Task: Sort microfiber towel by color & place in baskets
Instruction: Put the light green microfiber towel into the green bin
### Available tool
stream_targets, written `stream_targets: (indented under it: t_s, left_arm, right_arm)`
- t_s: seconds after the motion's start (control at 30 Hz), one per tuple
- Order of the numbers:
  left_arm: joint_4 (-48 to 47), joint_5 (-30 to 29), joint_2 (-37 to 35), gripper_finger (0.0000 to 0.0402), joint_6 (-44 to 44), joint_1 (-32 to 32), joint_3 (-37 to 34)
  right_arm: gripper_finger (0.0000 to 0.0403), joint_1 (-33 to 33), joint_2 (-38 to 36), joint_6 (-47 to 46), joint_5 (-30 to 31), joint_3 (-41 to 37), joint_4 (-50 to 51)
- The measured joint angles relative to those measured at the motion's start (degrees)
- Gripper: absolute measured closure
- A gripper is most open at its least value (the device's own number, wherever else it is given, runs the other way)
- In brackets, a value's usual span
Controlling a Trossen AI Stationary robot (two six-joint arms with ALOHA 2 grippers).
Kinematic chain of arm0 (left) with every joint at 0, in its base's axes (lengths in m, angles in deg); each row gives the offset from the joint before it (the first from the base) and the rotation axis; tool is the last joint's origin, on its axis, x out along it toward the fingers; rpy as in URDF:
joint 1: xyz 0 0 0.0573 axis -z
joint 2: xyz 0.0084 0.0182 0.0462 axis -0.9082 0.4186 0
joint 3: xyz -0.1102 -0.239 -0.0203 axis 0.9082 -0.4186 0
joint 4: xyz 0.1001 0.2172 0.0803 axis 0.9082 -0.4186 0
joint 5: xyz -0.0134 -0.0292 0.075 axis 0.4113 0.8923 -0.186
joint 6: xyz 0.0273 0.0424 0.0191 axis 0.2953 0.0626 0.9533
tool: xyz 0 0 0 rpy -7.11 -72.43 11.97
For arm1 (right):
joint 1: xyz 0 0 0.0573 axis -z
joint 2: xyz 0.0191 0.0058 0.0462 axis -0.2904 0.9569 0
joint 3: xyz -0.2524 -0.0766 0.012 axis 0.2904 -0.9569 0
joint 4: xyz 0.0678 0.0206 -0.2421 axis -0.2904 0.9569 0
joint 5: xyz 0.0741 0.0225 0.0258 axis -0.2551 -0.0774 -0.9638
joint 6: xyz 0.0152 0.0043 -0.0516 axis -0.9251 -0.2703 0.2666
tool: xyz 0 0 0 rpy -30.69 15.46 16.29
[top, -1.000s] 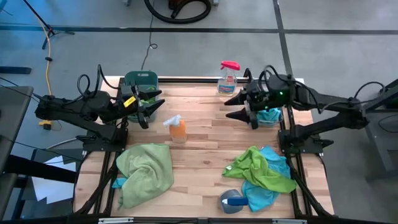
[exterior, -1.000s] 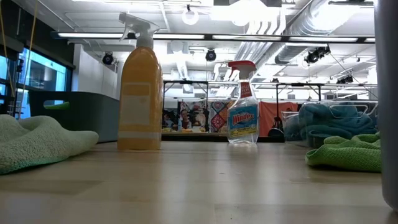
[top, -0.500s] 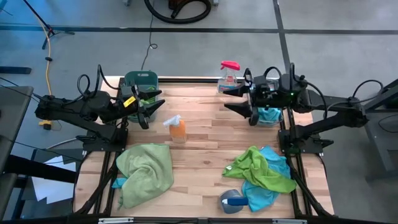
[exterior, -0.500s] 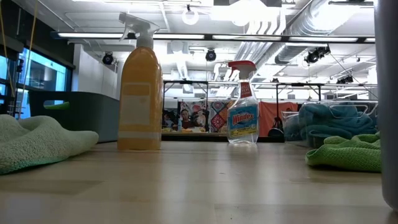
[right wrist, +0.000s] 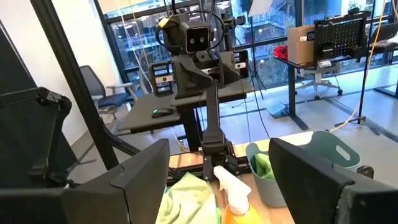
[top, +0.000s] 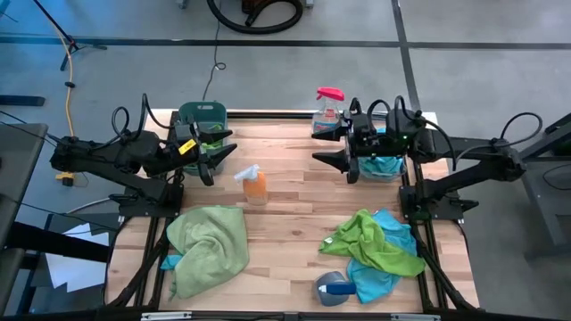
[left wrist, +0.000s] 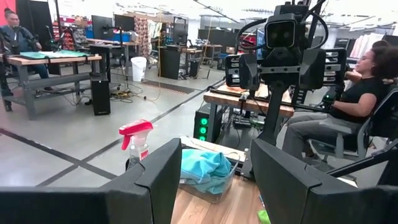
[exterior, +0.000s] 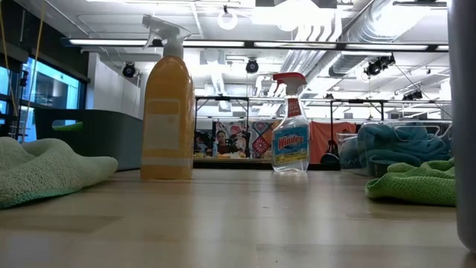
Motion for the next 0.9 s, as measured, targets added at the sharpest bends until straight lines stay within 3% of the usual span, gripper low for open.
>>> stream_targets:
  t_s: [0.77,0.9]
  left_arm:
    - [0.0,0.2,0.0,0.022,-0.1,0.0,0.0]
    - [0.0,6.5,0.0,0.022,-0.1,0.0,0.0]
  right_arm:
    - [0.0132,0.0,-0.2,3.1,-0.2,0.0,0.1]
    - [0.0132,0.0,-0.2,5.2,-0.2,0.0,0.3]
